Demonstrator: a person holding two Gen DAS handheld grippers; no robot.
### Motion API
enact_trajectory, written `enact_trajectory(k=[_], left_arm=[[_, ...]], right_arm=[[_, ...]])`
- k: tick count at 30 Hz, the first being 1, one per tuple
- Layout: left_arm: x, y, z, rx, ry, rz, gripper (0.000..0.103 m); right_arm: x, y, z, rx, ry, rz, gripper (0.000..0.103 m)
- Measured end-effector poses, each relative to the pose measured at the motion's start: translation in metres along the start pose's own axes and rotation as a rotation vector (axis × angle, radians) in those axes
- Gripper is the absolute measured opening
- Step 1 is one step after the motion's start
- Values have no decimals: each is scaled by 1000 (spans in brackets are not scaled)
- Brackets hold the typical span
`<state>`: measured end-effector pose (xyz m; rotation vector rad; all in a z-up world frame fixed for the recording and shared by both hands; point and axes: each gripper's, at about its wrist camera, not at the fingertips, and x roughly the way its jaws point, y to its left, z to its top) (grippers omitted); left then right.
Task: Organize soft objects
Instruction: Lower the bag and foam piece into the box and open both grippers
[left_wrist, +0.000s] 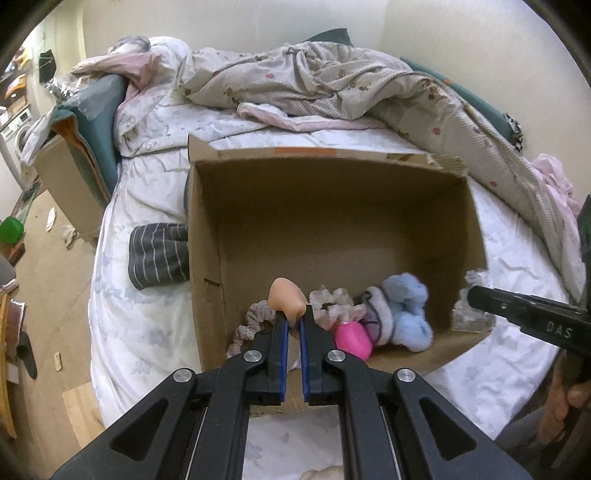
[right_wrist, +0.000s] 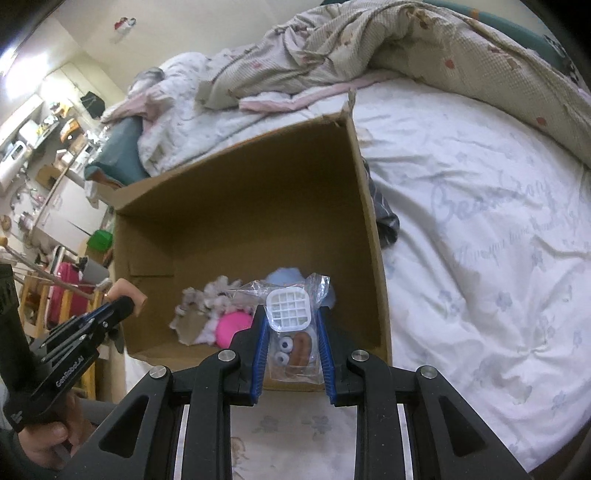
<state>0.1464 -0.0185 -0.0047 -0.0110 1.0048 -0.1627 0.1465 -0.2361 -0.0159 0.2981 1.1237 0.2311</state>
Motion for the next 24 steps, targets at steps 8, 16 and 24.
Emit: enact_trajectory(k=[8,16,24], left_arm=[[16,1,-5,8,11,22,6],[22,3,-10,12,31,37,6],[22,0,-11,15,24,44,10]], right_arm=[[23,4,-7,-52,65,-85,27],[35,10,-9,-82,88,-143,27],[32,8,-8,-69,79,-142,27]])
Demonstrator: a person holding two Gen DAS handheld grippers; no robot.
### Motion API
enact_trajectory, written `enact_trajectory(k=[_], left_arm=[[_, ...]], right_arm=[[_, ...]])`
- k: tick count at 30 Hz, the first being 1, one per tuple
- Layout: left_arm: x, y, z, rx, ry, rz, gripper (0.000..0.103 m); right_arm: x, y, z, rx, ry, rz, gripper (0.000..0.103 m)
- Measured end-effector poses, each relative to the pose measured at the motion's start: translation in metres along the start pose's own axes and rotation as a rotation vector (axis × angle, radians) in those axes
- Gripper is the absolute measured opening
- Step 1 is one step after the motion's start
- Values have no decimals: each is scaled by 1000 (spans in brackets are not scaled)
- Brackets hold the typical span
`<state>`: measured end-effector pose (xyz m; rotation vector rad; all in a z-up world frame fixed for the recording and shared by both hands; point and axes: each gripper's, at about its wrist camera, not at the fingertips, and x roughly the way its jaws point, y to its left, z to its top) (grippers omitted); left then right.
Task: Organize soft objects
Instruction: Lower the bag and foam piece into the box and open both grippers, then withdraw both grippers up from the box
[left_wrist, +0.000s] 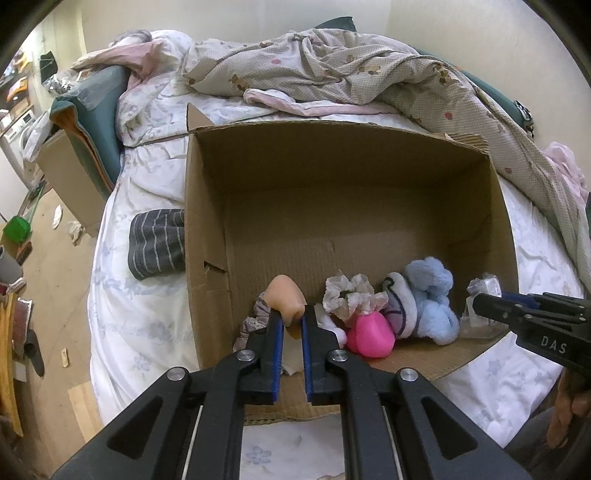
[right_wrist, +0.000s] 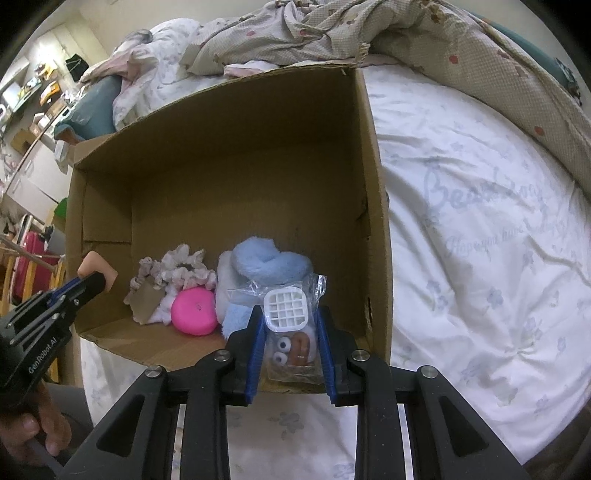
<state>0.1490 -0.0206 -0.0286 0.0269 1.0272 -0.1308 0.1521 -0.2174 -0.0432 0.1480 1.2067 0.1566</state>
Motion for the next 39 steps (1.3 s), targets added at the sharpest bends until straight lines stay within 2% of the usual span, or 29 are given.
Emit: enact_trajectory(k=[3,5,8,10,11,14,16,19,20,21,26,30,32,35,39], left_arm=[[-3,-2,-1,9,-10,1,12],[-7,-3,-1,5,-18,3,22],[-13,-4,0,8,-41,7,31],[-16,-4,1,7,-50,12,38],[-17,-3,1,5,-54,11,43],[-25,0,3,-10,-79,21,54],[-31,2,5,-19,-87,22,54],[-47,5,5,-42,-135,43,54],[-51,6,4,-43,-147,51,56],[-57,7,4,-43,-161,54,57],[-86,13,0,-71,-225,63,83],[-107,20,-7,-108,-260,73,91],[-116,21,-11,-100,-264,48,94],[-130,19,-21,-75,-275,60,101],[-142,21,-31,-84,-274,46,102]], right_arm=[[-2,-1,0,1,-5,-3,28],[-4,-1,1,5,-13,8,28],[-9,-1,1,6,-33,10,35],[-12,-1,1,15,-44,24,52],[-14,-2,2,23,-55,36,68],[-24,-2,2,33,-93,60,70],[-31,-1,3,39,-123,65,72],[-46,0,3,46,-193,95,84],[-52,0,3,49,-219,109,96],[-57,1,2,51,-240,116,103],[-83,1,-6,64,-329,157,103],[-97,6,-15,57,-366,162,103],[-103,9,-23,57,-380,160,103],[-104,11,-33,64,-372,169,103],[-107,14,-46,68,-367,167,103]])
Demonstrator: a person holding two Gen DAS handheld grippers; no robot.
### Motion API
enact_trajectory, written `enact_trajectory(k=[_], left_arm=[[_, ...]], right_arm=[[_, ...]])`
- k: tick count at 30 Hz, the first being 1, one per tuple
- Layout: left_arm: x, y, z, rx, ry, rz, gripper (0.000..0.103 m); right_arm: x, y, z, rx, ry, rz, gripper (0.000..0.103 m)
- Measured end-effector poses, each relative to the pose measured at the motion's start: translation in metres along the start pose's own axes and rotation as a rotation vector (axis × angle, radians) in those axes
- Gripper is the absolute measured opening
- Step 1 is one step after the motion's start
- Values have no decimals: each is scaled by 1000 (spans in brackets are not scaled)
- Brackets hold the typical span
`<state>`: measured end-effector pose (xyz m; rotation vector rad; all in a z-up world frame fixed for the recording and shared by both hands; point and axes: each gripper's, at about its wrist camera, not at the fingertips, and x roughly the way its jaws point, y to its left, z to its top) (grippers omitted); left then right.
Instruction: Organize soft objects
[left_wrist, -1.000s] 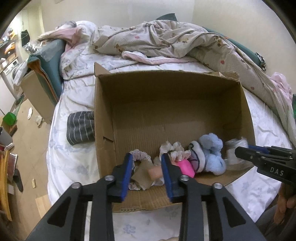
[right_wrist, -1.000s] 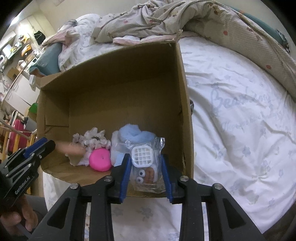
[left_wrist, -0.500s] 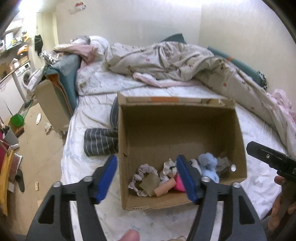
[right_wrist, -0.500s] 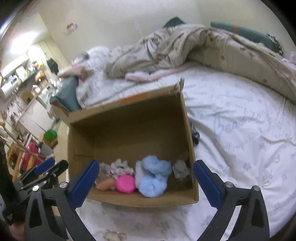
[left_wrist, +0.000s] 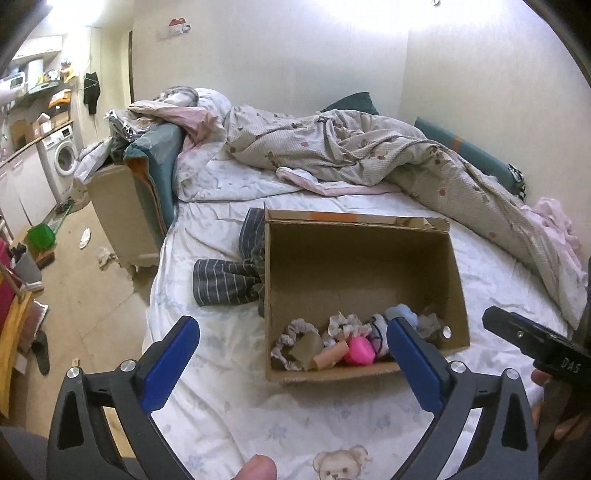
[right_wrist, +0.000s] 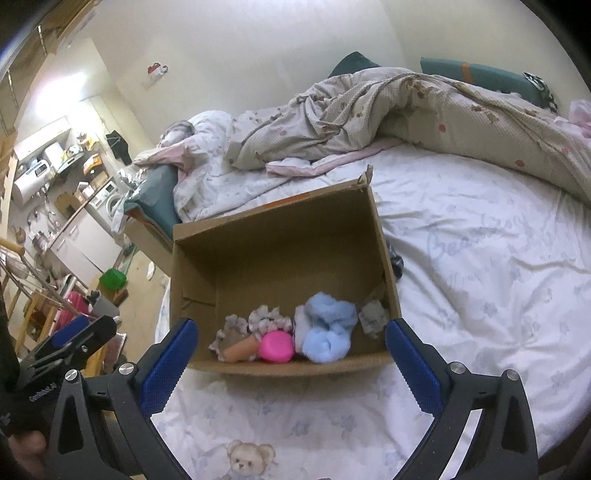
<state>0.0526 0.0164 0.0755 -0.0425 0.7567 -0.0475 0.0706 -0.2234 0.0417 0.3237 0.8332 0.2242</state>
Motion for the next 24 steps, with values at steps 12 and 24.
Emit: enact_trajectory(k=[12,24], left_arm=[[-11,0,-34,30,-10,61,102],[17,2,-42,2,57,54,102]], right_arm=[[-5,14,-31,-41,6,-50,103],[15,13,-37,-102,32,-131,103]])
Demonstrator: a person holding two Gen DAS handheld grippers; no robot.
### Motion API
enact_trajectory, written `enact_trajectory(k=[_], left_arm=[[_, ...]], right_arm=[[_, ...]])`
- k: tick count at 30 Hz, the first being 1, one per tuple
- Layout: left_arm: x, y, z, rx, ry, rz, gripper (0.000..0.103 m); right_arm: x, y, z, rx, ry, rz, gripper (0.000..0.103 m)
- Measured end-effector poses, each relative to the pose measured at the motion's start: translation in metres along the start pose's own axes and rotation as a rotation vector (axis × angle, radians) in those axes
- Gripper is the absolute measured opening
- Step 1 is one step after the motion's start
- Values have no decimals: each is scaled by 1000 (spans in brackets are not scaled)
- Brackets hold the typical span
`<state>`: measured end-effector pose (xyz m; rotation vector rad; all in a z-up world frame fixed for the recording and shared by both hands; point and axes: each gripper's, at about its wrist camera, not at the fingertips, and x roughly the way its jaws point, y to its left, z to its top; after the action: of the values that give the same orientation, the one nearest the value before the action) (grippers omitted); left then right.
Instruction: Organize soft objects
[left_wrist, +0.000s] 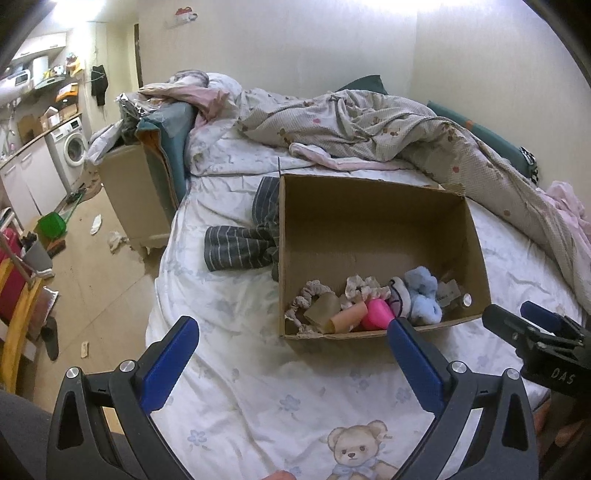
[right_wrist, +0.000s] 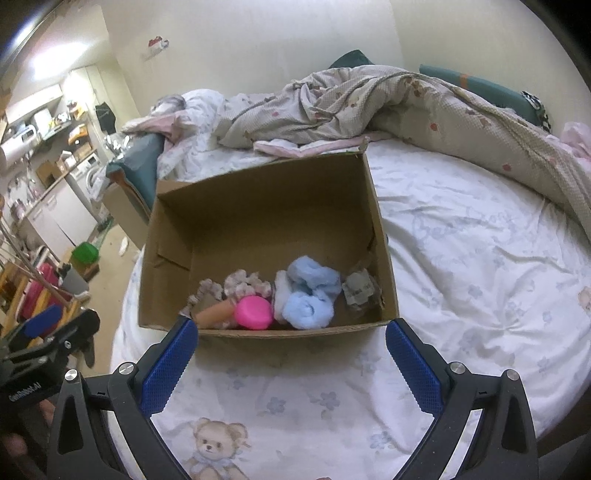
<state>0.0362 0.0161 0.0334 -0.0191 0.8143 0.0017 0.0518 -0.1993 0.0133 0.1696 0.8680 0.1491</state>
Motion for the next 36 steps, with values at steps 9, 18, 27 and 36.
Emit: enact_trajectory(k=[9,18,27,36], left_arm=[[3,-4,-2,12,12,-14,102],[1,-2,-1,-2,8,-37,102],[0,-3,-1,-5,8,-40,102],[-1,-3,-1,-7,7,-46,102]], right_arm=[[3,0,-2,-17,6,-12,103],[1,8,-1,-50,-9,-31,103],[1,8,-2,-53,-9,-33,103],[1,9,-2,-51,-9,-33,103]])
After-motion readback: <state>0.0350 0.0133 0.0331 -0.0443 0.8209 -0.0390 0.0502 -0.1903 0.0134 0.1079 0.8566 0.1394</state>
